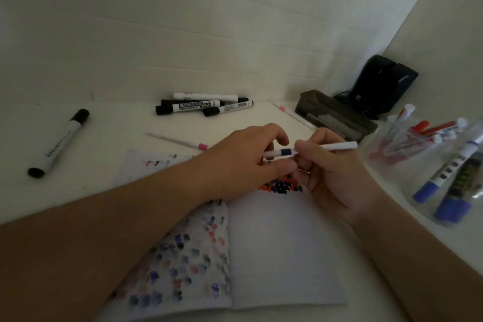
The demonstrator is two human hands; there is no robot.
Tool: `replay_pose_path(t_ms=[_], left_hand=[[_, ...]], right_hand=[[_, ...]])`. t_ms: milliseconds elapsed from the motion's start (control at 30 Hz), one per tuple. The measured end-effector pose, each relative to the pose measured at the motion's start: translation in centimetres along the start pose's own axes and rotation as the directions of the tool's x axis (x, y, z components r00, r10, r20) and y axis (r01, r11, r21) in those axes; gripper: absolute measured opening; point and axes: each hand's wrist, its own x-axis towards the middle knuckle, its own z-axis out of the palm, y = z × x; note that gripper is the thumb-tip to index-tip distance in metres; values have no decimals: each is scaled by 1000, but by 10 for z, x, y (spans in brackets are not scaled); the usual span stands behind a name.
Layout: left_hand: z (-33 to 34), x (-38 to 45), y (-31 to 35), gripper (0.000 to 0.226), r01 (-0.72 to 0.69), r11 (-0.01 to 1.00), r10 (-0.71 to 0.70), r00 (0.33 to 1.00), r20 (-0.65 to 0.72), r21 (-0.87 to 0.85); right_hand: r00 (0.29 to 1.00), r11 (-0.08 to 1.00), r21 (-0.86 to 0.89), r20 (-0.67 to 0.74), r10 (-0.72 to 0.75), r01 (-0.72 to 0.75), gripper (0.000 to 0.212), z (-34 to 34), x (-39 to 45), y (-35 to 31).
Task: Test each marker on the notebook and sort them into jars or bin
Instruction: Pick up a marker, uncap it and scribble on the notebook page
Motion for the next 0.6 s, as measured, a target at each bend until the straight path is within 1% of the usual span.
replay_pose_path(t_ms=[100,167,233,300,400,500,600], left_hand=[[2,0,1,17,-59,994,62,998,-32,88],[3,-1,0,10,-77,988,82,996,-31,135],[4,-4,2,8,-90,981,92,996,-3,173],[4,-8,5,11,-103,981,103,995,13,167],[2,-9,5,18,-135,974,137,991,1,181],[2,-9,5,17,-158,964,165,986,-16,212],[0,-9,4,18,-150,973,156,987,-21,176]], right_hand=[[996,995,-48,1,-87,87,26,1,-2,3],[994,994,-35,-4,-106,106,29,2,-1,5],[995,995,14,5,-103,103,30,4,-1,6],[993,993,28,28,-112,111,29,6,-1,9],[989,991,35,68,-134,132,28,9,-3,11],[989,991,51,80,-127,123,27,11,-4,10],[987,989,85,99,-128,120,26,8,-5,9]])
